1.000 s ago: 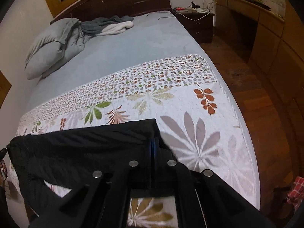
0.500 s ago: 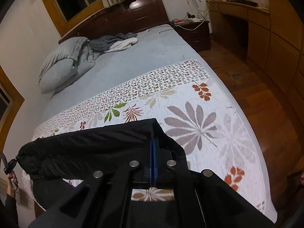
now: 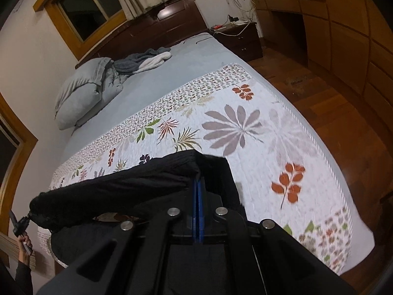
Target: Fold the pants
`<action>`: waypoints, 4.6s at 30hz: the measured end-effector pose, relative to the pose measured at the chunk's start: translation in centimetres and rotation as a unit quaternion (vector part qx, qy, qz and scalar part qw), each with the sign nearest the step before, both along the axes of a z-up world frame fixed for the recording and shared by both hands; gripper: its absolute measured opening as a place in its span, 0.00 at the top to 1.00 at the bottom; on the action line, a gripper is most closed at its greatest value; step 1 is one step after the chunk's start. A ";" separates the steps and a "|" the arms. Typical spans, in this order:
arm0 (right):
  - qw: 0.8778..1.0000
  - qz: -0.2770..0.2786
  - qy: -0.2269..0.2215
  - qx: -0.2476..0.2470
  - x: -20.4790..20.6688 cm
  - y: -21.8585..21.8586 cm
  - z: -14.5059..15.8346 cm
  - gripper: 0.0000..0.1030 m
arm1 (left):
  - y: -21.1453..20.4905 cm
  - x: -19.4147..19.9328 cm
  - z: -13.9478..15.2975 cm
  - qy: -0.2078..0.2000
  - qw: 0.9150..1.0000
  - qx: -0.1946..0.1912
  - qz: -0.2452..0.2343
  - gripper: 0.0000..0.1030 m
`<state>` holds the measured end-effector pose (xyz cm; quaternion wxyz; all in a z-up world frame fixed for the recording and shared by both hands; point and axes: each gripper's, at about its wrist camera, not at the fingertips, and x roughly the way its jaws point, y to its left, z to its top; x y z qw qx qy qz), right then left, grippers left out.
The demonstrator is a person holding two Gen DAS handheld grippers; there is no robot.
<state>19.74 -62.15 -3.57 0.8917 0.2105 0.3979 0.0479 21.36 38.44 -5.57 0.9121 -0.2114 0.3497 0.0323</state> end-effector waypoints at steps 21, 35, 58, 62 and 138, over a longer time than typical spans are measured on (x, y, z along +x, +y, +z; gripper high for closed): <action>0.996 -0.053 0.009 0.077 -11.4 0.6 -9.0 0.98 | -2.8 -7.6 -5.8 0.066 0.991 0.108 -0.036 0.78; 0.971 -0.100 0.023 0.215 -18.4 -0.1 -14.2 0.60 | 0.8 -15.2 -6.5 0.060 0.985 0.114 0.115 0.19; 0.936 -0.135 0.020 0.325 -14.1 1.7 -19.5 0.51 | -8.1 -10.7 -13.8 0.042 0.973 -0.214 0.074 0.11; 0.936 -0.135 0.018 0.325 -13.5 1.6 -19.3 0.49 | -7.4 -10.5 -13.1 0.027 0.974 -0.206 0.088 0.56; 0.894 -0.204 -0.057 0.395 -18.2 -4.0 -23.2 0.32 | -8.6 -8.2 -11.1 0.046 0.994 -0.091 0.028 0.20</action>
